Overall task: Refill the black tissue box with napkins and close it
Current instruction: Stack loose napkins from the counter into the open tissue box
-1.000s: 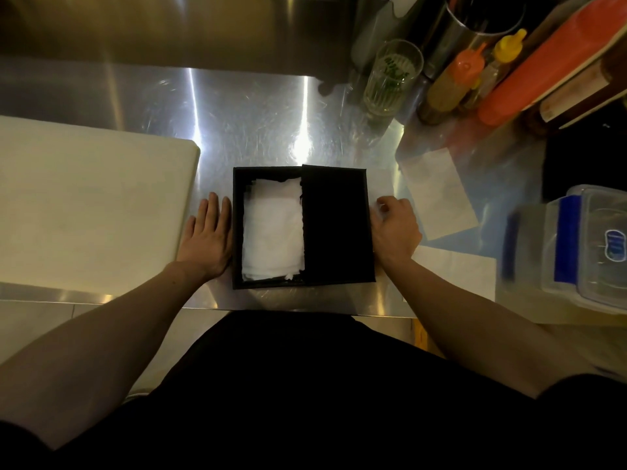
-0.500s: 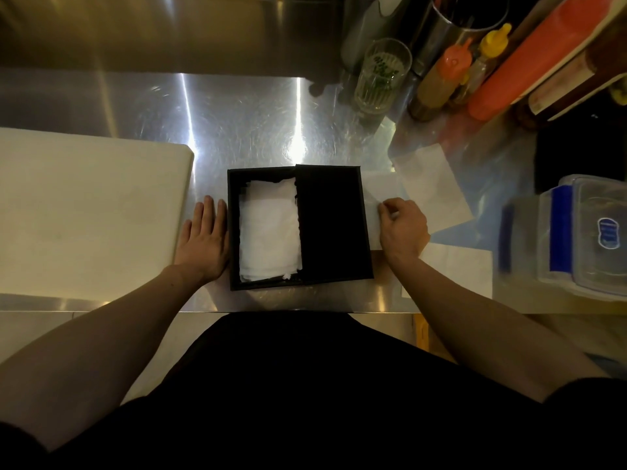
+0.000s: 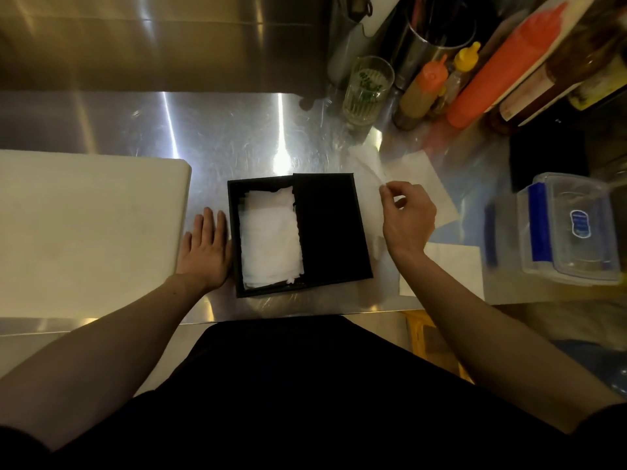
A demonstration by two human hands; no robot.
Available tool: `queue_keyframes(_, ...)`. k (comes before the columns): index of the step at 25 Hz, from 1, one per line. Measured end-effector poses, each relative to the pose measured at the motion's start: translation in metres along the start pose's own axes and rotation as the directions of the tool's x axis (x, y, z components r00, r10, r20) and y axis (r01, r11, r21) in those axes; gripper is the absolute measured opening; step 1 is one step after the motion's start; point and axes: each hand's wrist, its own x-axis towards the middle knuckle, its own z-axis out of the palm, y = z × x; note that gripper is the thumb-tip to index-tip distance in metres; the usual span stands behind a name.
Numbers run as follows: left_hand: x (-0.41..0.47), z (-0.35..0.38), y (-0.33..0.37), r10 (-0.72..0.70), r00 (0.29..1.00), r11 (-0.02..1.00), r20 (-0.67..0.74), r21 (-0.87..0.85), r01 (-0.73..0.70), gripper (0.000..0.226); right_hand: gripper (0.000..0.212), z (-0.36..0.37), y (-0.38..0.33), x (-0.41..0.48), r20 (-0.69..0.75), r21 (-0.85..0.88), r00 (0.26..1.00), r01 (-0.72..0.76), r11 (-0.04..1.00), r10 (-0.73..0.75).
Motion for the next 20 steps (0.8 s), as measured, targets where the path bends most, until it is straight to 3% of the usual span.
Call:
queue_keyframes(8,-0.002,0.004,-0.003,0.037,0.998,0.997,-0.060,-0.061,-0.040,0.063,0.013,-0.001,-0.060,-0.048,0.070,0.183,0.982,0.158,0.970,-0.173)
queue_keyframes(14,-0.001,0.009,-0.008,0.053,0.994,0.990,-0.092,-0.124,-0.065,0.068,0.009,0.012,-0.100,-0.086,0.103,0.250,0.975,0.166,0.954,-0.196)
queue_keyframes(20,0.003,0.017,-0.012,0.053,0.992,0.985,-0.119,-0.159,-0.072,0.062,0.011,0.043,-0.105,-0.105,0.195,0.179,0.960,0.168,0.969,-0.202)
